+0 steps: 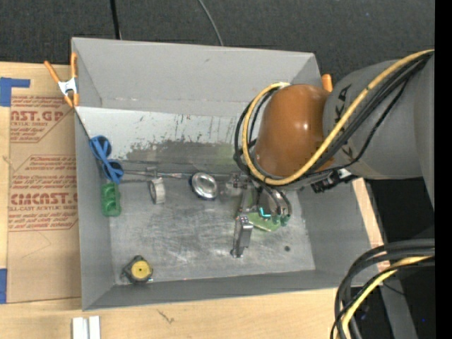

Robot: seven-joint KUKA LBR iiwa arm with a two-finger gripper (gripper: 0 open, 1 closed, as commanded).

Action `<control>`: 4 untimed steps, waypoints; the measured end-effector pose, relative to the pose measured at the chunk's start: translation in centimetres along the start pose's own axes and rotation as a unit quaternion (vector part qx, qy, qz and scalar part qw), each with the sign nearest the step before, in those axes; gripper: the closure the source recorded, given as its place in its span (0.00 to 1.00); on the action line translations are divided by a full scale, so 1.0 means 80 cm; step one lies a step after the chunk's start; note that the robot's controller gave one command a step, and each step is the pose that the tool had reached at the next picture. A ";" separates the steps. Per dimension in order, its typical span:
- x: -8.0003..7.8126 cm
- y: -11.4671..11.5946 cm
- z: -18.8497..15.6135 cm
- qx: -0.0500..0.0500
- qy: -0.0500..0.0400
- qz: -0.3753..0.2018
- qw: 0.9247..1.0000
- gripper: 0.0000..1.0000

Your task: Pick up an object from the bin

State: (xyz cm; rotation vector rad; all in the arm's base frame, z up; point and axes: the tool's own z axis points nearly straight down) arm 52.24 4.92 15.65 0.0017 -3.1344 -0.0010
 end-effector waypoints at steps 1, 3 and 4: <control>-0.022 -0.085 0.045 0.001 -0.003 0.090 0.996 0.00; -0.067 -0.116 0.100 -0.001 -0.016 0.137 0.990 1.00; -0.066 -0.120 -0.072 0.001 -0.008 0.011 1.000 1.00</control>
Offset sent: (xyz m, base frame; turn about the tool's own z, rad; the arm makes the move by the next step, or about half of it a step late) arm 0.0174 -0.0663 -0.0351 0.1780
